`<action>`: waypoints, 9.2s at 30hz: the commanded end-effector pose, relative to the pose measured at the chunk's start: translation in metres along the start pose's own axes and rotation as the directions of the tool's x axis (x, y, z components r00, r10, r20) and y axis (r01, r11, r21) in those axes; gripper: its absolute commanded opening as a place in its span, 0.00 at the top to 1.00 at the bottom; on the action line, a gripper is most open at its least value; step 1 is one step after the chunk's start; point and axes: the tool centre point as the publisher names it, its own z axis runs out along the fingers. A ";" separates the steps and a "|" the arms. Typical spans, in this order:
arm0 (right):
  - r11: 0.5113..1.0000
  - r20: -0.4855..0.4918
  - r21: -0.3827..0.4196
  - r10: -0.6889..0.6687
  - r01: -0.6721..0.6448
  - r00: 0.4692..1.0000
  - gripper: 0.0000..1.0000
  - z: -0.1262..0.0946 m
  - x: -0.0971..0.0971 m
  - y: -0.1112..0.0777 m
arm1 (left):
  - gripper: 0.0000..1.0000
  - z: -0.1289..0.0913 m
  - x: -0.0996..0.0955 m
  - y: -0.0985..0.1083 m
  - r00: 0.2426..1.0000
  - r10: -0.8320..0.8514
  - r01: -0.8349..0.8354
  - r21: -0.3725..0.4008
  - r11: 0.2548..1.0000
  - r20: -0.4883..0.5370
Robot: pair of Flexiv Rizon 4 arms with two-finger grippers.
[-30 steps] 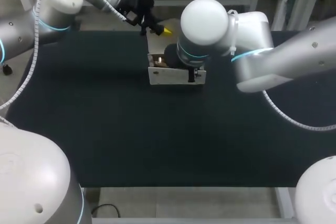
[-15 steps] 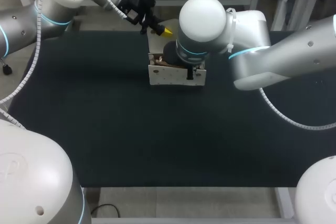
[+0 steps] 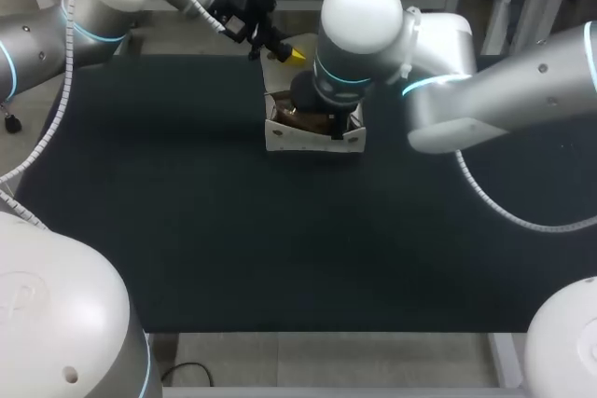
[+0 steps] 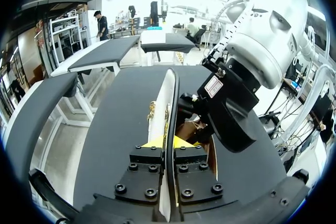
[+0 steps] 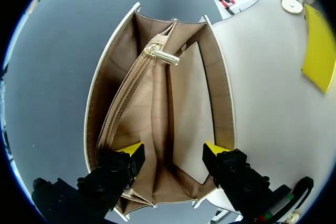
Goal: Pick up the bag, open it, inspect its contents, close it, and place it on the opposite side
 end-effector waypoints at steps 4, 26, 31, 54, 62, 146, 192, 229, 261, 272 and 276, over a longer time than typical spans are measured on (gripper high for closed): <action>1.000 -0.007 0.006 0.001 -0.001 1.000 0.00 0.009 0.000 0.002 | 1.00 0.000 0.002 -0.001 1.000 0.008 -0.008 -0.002 1.000 -0.001; 1.000 -0.003 0.006 0.002 -0.002 1.000 0.00 0.008 -0.001 0.001 | 1.00 0.001 0.001 0.000 1.000 0.010 -0.010 -0.005 1.000 0.001; 1.000 -0.001 0.006 0.003 -0.003 1.000 0.00 0.008 -0.001 0.001 | 1.00 0.001 0.001 0.000 1.000 0.009 -0.009 -0.005 1.000 0.001; 0.999 0.254 -0.027 0.033 -0.027 0.967 0.62 -0.074 -0.017 0.000 | 1.00 -0.004 0.007 -0.010 1.000 0.001 -0.001 -0.033 0.999 0.020; 0.999 0.343 -0.037 0.044 -0.033 0.938 0.63 -0.107 -0.014 -0.003 | 1.00 0.003 0.010 -0.003 1.000 -0.031 0.031 -0.040 0.999 0.003; 0.987 0.337 -0.135 0.124 -0.082 0.933 0.46 -0.056 0.130 0.033 | 1.00 0.046 0.001 0.115 0.994 0.039 -0.026 -0.130 0.991 0.097; 0.995 0.407 -0.091 0.084 -0.051 0.910 1.00 -0.027 0.116 0.034 | 1.00 0.054 0.001 0.118 0.992 0.123 -0.117 -0.145 0.982 0.033; 0.994 0.398 -0.091 0.087 -0.055 0.913 1.00 -0.027 0.116 0.033 | 0.91 0.035 0.030 0.100 0.898 0.428 -0.417 -0.115 0.902 0.104; 0.994 0.398 -0.091 0.087 -0.055 0.913 1.00 -0.027 0.116 0.033 | 1.00 0.046 0.075 0.116 0.728 0.640 -0.624 -0.149 0.767 0.247; 0.994 0.398 -0.091 0.087 -0.055 0.913 1.00 -0.027 0.116 0.033 | 1.00 0.056 0.093 0.132 0.682 0.650 -0.649 -0.132 0.749 0.334; 0.994 0.398 -0.091 0.087 -0.055 0.913 1.00 -0.027 0.116 0.033 | 1.00 0.059 0.096 0.137 0.690 0.633 -0.640 -0.113 0.760 0.353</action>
